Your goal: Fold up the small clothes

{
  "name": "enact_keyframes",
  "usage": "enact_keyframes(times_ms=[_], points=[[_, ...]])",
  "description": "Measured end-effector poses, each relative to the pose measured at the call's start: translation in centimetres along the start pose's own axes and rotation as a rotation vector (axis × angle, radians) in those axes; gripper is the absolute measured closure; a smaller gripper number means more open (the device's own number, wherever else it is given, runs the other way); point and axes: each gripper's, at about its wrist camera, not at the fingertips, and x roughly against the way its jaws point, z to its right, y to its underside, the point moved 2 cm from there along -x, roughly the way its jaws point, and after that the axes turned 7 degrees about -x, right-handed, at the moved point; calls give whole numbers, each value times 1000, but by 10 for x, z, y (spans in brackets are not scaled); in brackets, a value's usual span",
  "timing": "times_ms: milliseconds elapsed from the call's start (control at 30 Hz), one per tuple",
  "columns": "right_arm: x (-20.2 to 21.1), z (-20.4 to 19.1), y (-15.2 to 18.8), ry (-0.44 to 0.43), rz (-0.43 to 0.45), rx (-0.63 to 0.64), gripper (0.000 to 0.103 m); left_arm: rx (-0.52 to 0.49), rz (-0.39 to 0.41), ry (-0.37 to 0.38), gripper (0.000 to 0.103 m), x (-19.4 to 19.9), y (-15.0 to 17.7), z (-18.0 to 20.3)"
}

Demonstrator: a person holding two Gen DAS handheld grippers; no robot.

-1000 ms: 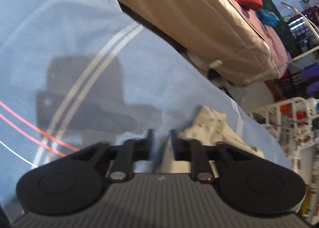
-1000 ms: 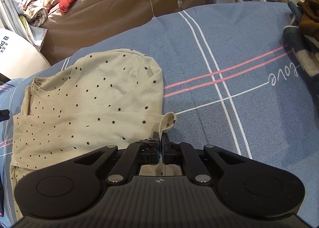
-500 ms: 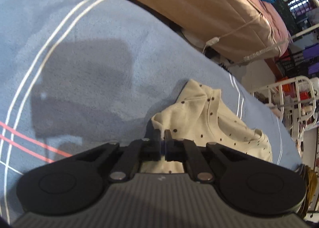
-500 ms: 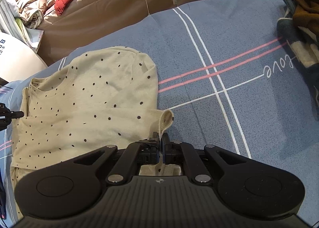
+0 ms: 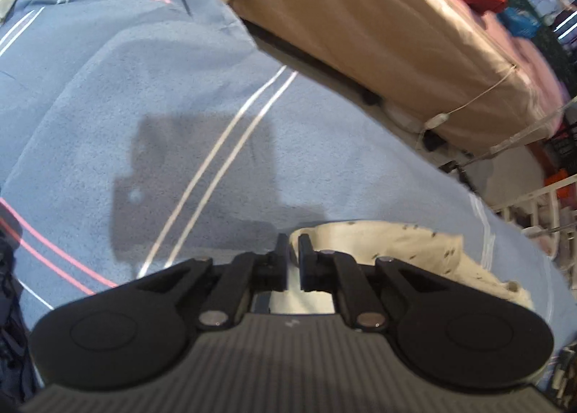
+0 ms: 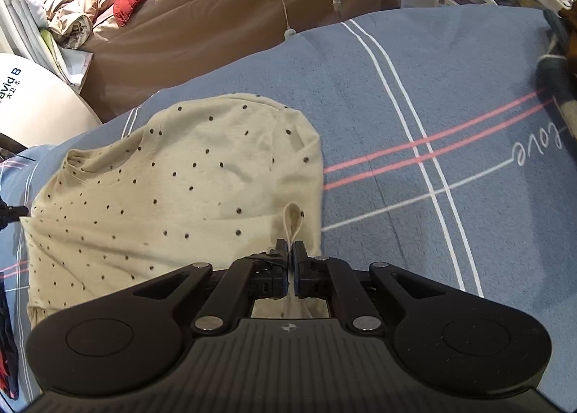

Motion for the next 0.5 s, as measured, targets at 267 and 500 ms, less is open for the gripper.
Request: enact_keyframes(times_ms=[267, 500], points=[[-8, 8, -11, 126, 25, 46, 66, -74, 78, -66, 31, 23, 13, -4], [21, 11, 8, 66, 79, 56, 64, -203, 59, -10, 28, 51, 98, 1]])
